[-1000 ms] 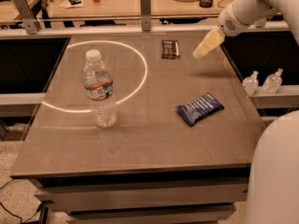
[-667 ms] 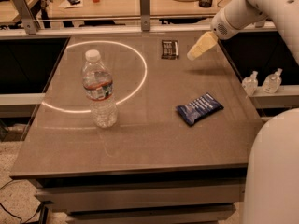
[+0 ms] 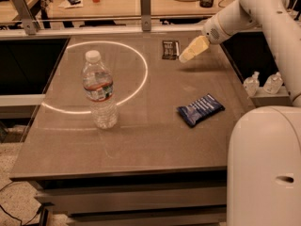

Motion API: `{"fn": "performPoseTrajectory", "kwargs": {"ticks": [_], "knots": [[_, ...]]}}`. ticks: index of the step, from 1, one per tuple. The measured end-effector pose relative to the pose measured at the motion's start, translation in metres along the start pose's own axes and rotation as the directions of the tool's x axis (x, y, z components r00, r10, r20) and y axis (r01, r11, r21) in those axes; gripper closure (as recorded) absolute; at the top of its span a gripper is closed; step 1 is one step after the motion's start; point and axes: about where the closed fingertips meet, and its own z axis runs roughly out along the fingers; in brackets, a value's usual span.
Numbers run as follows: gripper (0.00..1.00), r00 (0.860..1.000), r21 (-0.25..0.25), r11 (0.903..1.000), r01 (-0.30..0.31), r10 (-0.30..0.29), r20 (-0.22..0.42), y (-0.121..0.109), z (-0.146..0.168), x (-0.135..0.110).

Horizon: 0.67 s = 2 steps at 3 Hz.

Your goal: Move rxbar chocolate near rxbar blueberry

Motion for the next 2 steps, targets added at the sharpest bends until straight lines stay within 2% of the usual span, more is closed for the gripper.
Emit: {"fn": "performPoseTrajectory", "kwargs": {"ticks": [1, 2], "knots": [[0.0, 0.999, -0.073, 0.9971, 0.018, -0.015, 0.047, 0.005, 0.0104, -0.0127], [0.0, 0.998, -0.118, 0.9925, 0.032, -0.027, 0.05, 0.0104, 0.0204, -0.0209]]}}
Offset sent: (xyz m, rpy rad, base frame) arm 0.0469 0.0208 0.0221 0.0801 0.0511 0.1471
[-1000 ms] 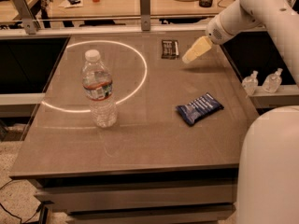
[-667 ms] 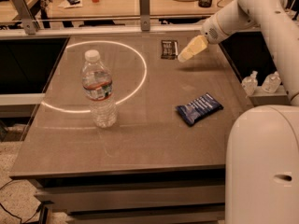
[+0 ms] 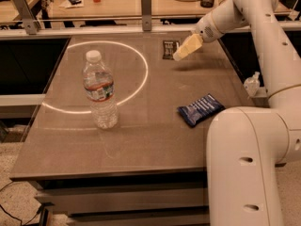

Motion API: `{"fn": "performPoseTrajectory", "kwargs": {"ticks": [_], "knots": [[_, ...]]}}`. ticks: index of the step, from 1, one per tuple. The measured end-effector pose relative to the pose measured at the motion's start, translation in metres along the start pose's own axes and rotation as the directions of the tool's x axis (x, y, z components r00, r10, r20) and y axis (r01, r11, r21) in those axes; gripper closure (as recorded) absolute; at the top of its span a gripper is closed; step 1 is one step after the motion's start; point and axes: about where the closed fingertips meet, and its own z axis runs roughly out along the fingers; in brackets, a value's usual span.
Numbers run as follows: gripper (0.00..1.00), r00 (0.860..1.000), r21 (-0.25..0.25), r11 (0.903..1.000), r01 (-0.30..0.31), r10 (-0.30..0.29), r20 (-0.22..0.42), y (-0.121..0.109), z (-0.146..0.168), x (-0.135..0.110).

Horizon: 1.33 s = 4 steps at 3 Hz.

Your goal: Move rxbar chocolate near rxbar blueberry

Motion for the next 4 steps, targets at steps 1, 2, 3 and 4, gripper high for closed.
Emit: {"fn": "performPoseTrajectory", "kwargs": {"ticks": [1, 2, 3, 4], "knots": [[0.0, 0.998, -0.037, 0.9988, 0.034, -0.035, -0.045, 0.009, 0.009, -0.001], [0.0, 0.99, -0.077, 0.9949, 0.065, -0.074, -0.12, 0.02, 0.008, 0.009], [0.0, 0.982, -0.111, 0.9892, 0.095, -0.112, -0.152, 0.03, 0.001, 0.012], [0.0, 0.981, -0.102, 0.9884, 0.113, -0.127, -0.146, 0.03, -0.006, 0.009]]}}
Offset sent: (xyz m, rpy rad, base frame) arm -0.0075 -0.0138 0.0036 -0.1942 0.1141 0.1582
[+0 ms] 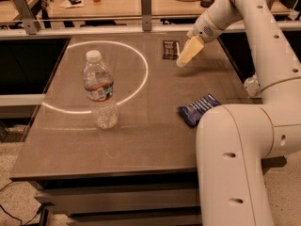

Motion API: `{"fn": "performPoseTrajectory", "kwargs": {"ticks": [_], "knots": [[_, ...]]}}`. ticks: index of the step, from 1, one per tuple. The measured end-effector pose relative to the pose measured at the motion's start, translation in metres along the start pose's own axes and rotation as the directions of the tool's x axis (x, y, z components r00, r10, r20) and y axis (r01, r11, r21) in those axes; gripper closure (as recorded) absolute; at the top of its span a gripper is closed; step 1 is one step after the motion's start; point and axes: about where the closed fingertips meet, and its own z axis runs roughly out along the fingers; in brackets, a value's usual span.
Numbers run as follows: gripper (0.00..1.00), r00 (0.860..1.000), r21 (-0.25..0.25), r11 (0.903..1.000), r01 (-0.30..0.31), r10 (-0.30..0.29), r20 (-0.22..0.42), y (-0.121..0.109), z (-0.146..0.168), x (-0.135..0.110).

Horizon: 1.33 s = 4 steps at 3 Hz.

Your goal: Move rxbar chocolate near rxbar blueberry

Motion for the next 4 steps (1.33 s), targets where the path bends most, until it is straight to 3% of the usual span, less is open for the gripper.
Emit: {"fn": "performPoseTrajectory", "kwargs": {"ticks": [2, 3, 4], "knots": [[0.0, 0.999, 0.143, 0.9896, -0.02, 0.026, -0.043, -0.013, -0.011, -0.011], [0.0, 0.996, 0.218, 0.9726, -0.081, 0.087, -0.018, -0.008, -0.02, -0.018], [0.0, 0.977, 0.217, 0.9527, -0.212, 0.209, 0.04, 0.01, -0.004, -0.015]]}}
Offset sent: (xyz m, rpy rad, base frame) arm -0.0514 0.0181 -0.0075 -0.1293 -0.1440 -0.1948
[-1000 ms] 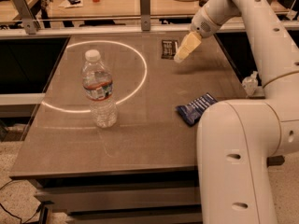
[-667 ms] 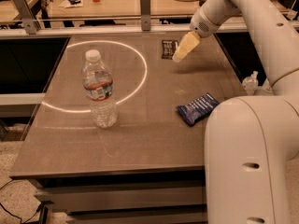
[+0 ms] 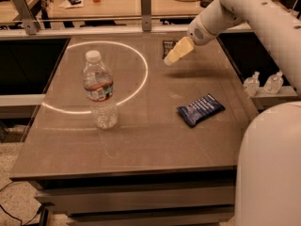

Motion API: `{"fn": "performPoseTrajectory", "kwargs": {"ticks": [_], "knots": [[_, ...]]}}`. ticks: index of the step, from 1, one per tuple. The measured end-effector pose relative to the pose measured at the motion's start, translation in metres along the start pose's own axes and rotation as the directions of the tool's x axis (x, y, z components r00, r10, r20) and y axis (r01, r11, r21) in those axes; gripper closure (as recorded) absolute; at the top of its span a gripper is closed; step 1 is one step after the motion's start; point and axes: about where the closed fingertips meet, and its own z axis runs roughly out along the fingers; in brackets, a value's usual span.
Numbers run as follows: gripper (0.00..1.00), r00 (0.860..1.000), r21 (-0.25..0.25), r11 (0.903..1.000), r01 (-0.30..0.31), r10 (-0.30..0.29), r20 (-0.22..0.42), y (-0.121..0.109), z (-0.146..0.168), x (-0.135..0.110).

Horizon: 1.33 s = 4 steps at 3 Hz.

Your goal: Move rxbar chocolate near rxbar blueberry

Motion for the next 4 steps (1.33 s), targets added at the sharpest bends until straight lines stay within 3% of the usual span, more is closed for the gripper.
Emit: {"fn": "performPoseTrajectory", "kwargs": {"ticks": [1, 2, 3, 4], "knots": [[0.0, 0.991, -0.001, 0.9914, -0.131, 0.131, 0.013, 0.017, 0.013, 0.005], [0.0, 0.981, 0.0, 0.982, -0.189, 0.189, 0.052, 0.024, 0.024, 0.002], [0.0, 0.974, 0.015, 0.9793, -0.202, 0.199, 0.105, 0.023, 0.03, -0.009], [0.0, 0.976, 0.061, 0.9856, -0.158, 0.146, 0.16, 0.024, 0.032, -0.025]]}}
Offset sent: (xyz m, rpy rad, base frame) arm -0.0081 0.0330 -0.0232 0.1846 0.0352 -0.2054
